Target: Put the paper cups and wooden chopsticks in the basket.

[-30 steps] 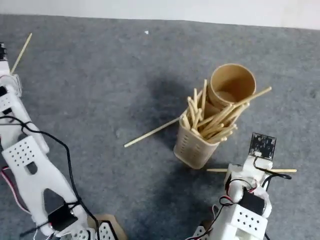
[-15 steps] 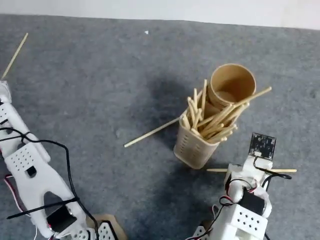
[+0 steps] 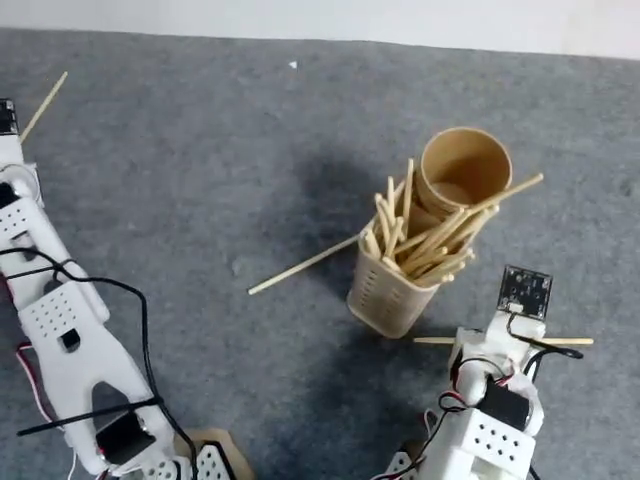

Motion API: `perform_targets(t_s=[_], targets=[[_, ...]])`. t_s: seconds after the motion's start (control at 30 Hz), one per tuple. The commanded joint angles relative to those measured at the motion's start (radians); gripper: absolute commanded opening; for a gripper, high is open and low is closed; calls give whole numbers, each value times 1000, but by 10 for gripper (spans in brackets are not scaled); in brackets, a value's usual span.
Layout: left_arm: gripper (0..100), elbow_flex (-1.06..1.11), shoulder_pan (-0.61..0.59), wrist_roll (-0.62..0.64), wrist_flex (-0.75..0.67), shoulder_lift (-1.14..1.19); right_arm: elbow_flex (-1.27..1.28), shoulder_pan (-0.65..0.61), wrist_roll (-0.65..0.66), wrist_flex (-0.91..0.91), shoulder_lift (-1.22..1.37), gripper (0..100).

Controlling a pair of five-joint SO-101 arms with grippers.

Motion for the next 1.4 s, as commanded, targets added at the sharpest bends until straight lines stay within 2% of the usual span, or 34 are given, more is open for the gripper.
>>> perform_targets(t_s=[0.0, 0.1, 0.37, 0.47, 0.53, 0.67, 0.93, 1.0, 1.07, 1.37], targets=[[6, -67, 42, 2, 201, -10, -2, -10, 6, -18, -8, 288], [6, -120, 87, 3, 371, -71, -2, -10, 6, -18, -8, 288], [8, -111, 81, 6, 373, -242, -2, -10, 6, -18, -8, 288], [23, -108, 36, 86, 247, -254, -2, -10, 6, -18, -8, 288], [79, -105, 1, 137, 129, -251, -2, -10, 6, -18, -8, 288], [197, 5, -27, 144, -77, -249, -1, -10, 6, -18, -8, 288], [181, 344, -13, 84, -256, -249, -1, -10, 6, -16, -8, 288], [181, 377, -5, 48, -219, -254, -1, -13, 6, -16, -8, 288], [182, 364, 5, 21, -109, -255, 4, -35, 6, -16, -8, 288], [183, 2, 117, -61, 555, -251, 24, -54, 6, -19, -8, 288]])
